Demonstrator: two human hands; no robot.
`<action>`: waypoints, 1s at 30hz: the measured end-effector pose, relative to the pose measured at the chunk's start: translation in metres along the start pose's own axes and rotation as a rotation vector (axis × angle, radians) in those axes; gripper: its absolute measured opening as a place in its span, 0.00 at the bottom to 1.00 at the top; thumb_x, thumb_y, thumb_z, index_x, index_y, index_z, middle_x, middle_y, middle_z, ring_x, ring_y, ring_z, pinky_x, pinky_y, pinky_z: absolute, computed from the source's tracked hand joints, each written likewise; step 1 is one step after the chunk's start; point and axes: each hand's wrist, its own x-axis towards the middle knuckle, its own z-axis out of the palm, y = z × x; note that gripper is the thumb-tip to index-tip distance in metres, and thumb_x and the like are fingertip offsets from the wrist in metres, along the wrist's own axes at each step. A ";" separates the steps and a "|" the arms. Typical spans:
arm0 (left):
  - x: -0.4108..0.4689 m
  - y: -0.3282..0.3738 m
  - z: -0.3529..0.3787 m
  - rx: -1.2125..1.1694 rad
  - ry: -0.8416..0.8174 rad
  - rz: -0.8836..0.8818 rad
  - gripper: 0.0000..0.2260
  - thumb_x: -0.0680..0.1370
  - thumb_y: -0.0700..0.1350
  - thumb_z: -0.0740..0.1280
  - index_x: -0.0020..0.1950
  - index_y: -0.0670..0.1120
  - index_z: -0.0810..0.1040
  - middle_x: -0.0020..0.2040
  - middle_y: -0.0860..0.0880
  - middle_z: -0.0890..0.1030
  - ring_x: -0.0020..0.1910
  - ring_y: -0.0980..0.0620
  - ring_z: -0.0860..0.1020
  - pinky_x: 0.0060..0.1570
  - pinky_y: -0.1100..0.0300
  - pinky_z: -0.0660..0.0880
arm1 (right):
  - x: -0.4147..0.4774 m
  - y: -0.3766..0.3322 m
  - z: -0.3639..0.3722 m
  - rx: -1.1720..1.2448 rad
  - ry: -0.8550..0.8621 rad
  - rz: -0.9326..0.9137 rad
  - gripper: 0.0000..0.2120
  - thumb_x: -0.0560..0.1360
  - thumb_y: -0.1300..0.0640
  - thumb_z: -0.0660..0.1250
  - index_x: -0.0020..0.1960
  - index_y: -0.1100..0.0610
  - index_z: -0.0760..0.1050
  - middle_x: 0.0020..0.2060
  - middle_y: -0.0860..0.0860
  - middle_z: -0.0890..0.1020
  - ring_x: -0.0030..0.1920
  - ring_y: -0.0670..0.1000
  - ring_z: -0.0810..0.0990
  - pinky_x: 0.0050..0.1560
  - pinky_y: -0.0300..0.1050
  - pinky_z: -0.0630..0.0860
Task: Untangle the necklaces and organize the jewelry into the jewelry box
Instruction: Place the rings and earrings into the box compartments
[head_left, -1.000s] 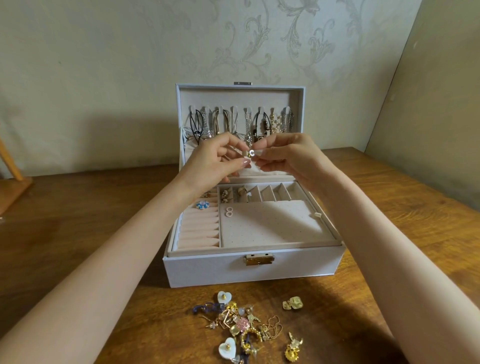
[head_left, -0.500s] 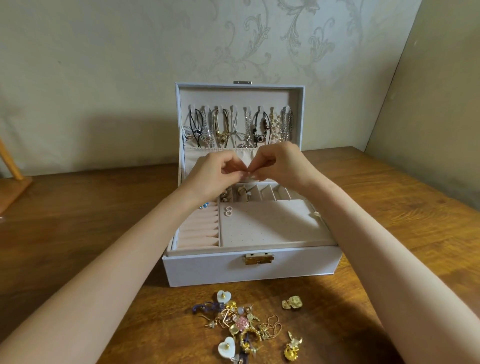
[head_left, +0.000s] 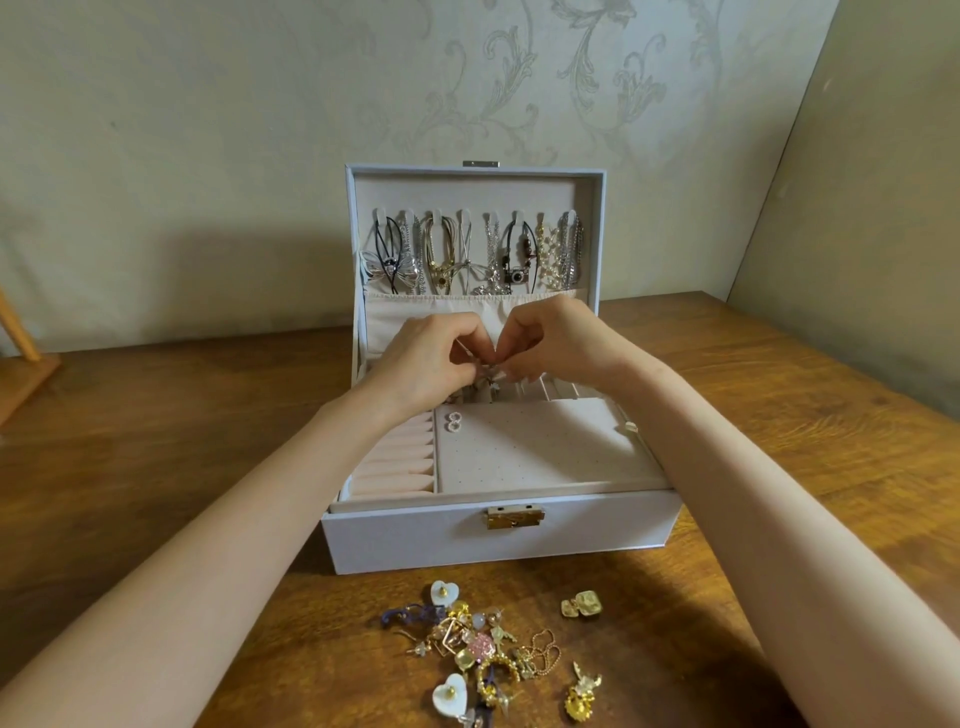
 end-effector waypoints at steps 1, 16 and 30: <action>0.000 0.000 0.000 -0.011 0.002 0.007 0.08 0.70 0.31 0.70 0.46 0.43 0.80 0.45 0.48 0.82 0.46 0.49 0.79 0.51 0.49 0.76 | 0.000 0.000 0.000 0.021 -0.003 0.006 0.10 0.67 0.71 0.73 0.37 0.58 0.77 0.33 0.53 0.82 0.29 0.42 0.80 0.35 0.35 0.78; -0.002 0.000 0.003 0.024 -0.061 0.019 0.11 0.69 0.30 0.70 0.45 0.45 0.79 0.46 0.46 0.81 0.48 0.47 0.79 0.51 0.48 0.76 | 0.003 0.005 0.005 -0.033 -0.006 0.058 0.18 0.64 0.76 0.69 0.33 0.53 0.72 0.34 0.53 0.79 0.37 0.50 0.78 0.40 0.45 0.78; -0.004 0.005 -0.001 0.336 -0.057 0.050 0.06 0.74 0.38 0.67 0.45 0.48 0.80 0.43 0.54 0.74 0.47 0.54 0.68 0.46 0.56 0.69 | 0.001 0.003 0.005 -0.110 -0.068 0.066 0.16 0.65 0.72 0.72 0.35 0.52 0.73 0.38 0.52 0.81 0.41 0.51 0.79 0.50 0.50 0.79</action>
